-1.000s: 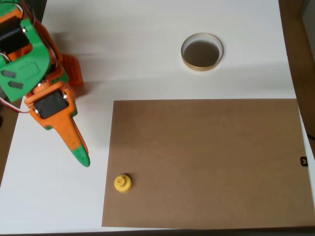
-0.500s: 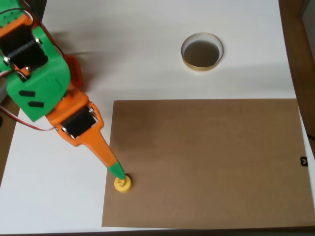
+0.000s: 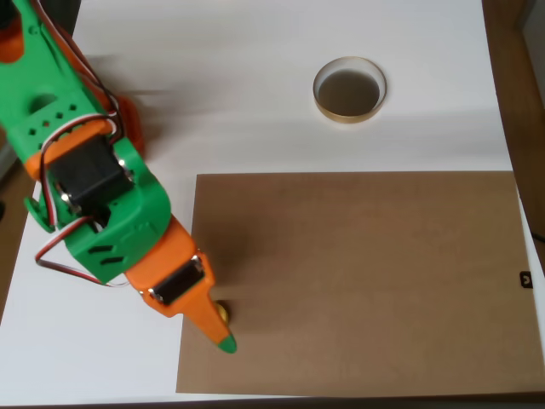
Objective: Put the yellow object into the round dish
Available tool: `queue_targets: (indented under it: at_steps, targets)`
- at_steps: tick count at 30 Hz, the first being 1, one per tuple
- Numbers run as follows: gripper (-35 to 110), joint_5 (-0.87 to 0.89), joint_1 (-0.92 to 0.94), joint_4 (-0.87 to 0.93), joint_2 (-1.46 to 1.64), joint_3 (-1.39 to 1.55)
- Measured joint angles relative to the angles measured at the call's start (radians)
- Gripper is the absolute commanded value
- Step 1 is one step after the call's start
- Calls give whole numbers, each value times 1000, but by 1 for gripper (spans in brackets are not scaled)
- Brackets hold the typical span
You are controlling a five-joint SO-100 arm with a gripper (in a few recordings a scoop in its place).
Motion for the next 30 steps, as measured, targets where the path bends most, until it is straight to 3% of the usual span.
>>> queue_targets:
  at_steps: [23,30]
  targets:
    - [28,17,-20,-11,-308,-69]
    - [19,17,-20,-32,-339,-89]
